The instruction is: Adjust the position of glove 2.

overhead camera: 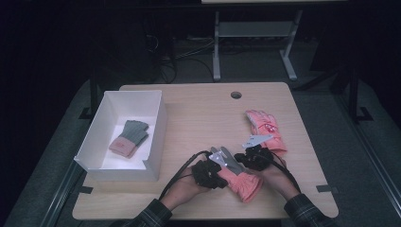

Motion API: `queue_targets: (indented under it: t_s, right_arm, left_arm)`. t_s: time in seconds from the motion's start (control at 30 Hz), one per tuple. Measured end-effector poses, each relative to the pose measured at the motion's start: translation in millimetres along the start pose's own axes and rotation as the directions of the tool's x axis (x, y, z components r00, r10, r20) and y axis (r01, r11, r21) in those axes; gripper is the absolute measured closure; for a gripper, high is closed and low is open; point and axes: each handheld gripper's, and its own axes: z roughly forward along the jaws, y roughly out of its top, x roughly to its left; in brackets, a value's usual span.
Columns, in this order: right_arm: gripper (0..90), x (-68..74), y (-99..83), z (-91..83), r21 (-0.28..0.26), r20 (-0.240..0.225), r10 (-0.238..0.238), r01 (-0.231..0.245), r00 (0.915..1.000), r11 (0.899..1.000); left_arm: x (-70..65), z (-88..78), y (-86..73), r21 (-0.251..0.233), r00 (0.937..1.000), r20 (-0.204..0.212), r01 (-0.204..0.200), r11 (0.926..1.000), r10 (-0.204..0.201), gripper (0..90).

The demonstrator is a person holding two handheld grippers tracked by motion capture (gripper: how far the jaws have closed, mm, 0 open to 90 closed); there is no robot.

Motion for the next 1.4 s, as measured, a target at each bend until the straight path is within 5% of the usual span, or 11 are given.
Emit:
queue_targets:
  t_s: [0.4,0.57,0.73,0.83,1.17,1.27,1.4]
  right_arm:
    - [56.8,-5.7,4.3,-18.9,0.026,-0.05,0.063,-0.062,0.9968,0.998]
    - [65.4,-16.3,9.3,-28.7,0.011,-0.007,0.07,-0.069,0.9975,0.998]
    - [87.6,-35.8,16.5,-38.4,-0.01,0.051,0.113,-0.113,0.9922,0.994]
    - [90.0,-51.6,20.5,-43.9,-0.024,0.092,0.129,-0.127,0.9873,0.992]
    - [90.0,-122.7,28.6,-29.3,-0.034,0.24,0.224,-0.223,0.9445,0.974]
    - [90.0,-138.5,30.5,-23.9,-0.06,0.264,0.259,-0.252,0.9291,0.966]
    - [90.0,-155.7,36.8,-16.8,-0.092,0.267,0.289,-0.274,0.9195,0.957]
  left_arm:
    - [-3.8,-27.4,-43.2,-0.042,0.9949,-0.101,-0.008,0.9991,0.004,53.3]
    - [-1.2,-34.0,-60.7,-0.067,0.99,-0.137,0.023,0.9975,-0.032,37.6]
    - [-0.1,-36.7,-70.3,-0.089,0.9851,-0.164,0.038,0.9953,-0.052,24.0]
    - [0.3,-38.7,-73.7,-0.094,0.981,-0.186,0.036,0.9949,-0.054,17.3]
    - [2.0,-38.7,-77.2,-0.087,0.9763,-0.208,0.042,0.9953,-0.059,14.3]
    - [2.9,-37.5,-77.4,-0.086,0.977,-0.203,0.049,0.9951,-0.065,14.4]
    - [3.2,-37.5,-77.1,-0.104,0.9773,-0.194,0.065,0.9925,-0.084,14.4]
